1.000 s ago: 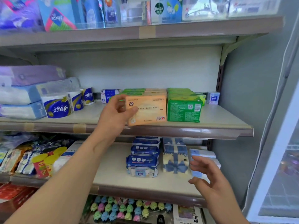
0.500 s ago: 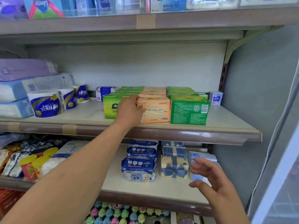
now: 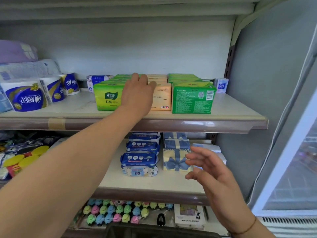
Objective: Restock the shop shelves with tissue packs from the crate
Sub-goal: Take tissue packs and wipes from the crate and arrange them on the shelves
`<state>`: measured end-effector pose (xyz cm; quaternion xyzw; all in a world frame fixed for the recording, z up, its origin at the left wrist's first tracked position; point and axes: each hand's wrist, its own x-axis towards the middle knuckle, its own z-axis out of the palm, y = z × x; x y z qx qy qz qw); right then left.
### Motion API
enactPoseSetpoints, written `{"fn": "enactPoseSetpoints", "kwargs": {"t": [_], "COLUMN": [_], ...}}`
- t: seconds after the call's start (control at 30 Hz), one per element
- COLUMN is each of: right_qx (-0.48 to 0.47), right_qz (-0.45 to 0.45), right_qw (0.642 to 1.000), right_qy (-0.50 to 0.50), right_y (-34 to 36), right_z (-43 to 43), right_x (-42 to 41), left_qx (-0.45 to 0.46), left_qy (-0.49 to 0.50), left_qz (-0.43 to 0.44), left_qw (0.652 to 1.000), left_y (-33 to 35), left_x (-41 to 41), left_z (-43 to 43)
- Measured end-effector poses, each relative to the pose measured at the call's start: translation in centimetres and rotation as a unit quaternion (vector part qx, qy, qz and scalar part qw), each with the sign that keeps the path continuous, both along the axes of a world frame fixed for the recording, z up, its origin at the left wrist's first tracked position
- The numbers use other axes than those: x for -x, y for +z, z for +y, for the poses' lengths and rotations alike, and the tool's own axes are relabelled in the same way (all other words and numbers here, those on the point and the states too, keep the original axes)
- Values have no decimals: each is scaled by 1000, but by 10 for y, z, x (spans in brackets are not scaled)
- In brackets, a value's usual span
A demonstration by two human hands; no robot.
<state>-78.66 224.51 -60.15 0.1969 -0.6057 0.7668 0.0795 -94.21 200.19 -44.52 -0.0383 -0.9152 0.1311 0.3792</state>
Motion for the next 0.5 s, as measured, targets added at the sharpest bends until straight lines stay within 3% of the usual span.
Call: {"fn": "enactPoseSetpoints", "kwargs": {"t": [0.3,0.5], "right_qx": [-35,-30], "right_qz": [9,27], "right_qw": [999,999], "right_qy": [10,26], "right_y": [1,7], "right_z": [0,8], "right_x": [-4,-5], "left_qx": [1,-164], "left_qy": [10,-88], "left_qz": [4,51], "left_qw": [1000,981], "left_y": [-4,-19], "left_x": [4,-65], "left_z": [7,16]}}
